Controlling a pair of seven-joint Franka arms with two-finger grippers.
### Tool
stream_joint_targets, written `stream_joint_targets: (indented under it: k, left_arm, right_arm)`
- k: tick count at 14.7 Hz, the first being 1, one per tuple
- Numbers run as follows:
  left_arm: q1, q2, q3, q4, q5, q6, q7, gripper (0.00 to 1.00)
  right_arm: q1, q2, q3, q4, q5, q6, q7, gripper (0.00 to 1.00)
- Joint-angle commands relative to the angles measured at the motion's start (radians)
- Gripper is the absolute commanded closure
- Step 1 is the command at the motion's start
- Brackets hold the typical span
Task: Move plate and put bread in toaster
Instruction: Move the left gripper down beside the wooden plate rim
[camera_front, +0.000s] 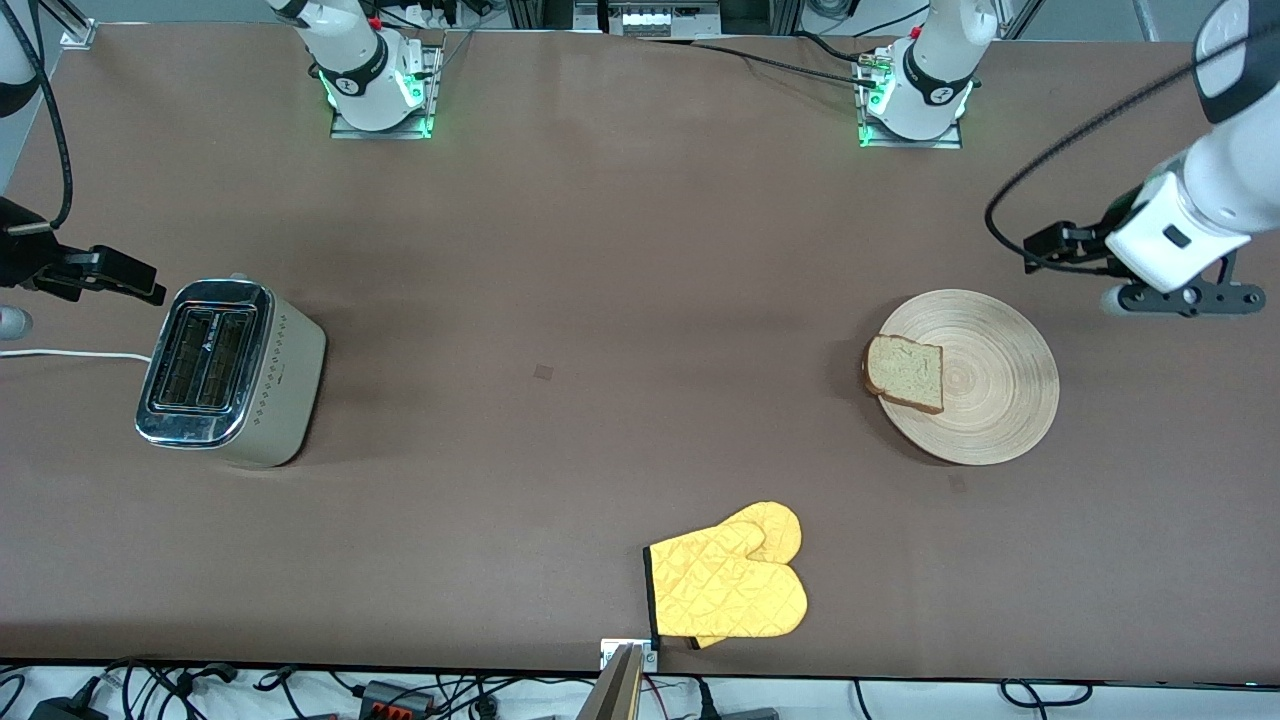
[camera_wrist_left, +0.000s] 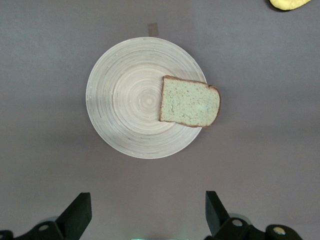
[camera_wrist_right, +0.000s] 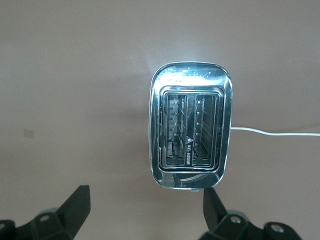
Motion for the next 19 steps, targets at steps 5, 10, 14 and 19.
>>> stream_joint_targets:
  k: [5, 10, 14, 19]
  left_arm:
    - [0.289, 0.226, 0.0, 0.128, -0.148, 0.058, 0.278, 0.0]
    - [0.486, 0.43, 0.0, 0.129, -0.405, 0.147, 0.62, 0.0]
    - [0.571, 0.608, 0.001, 0.128, -0.616, 0.195, 0.816, 0.0]
    - [0.585, 0.73, 0.0, 0.126, -0.711, 0.195, 0.889, 0.12]
  right_arm:
    - [-0.007, -0.001, 0.002, 0.007, -0.009, -0.012, -0.015, 0.0]
    - [-0.007, -0.002, 0.002, 0.007, -0.009, -0.012, -0.017, 0.0]
    - [-0.007, -0.001, 0.002, 0.007, -0.009, -0.012, -0.017, 0.0]
    - [-0.007, -0.002, 0.002, 0.008, -0.009, -0.012, -0.015, 0.0]
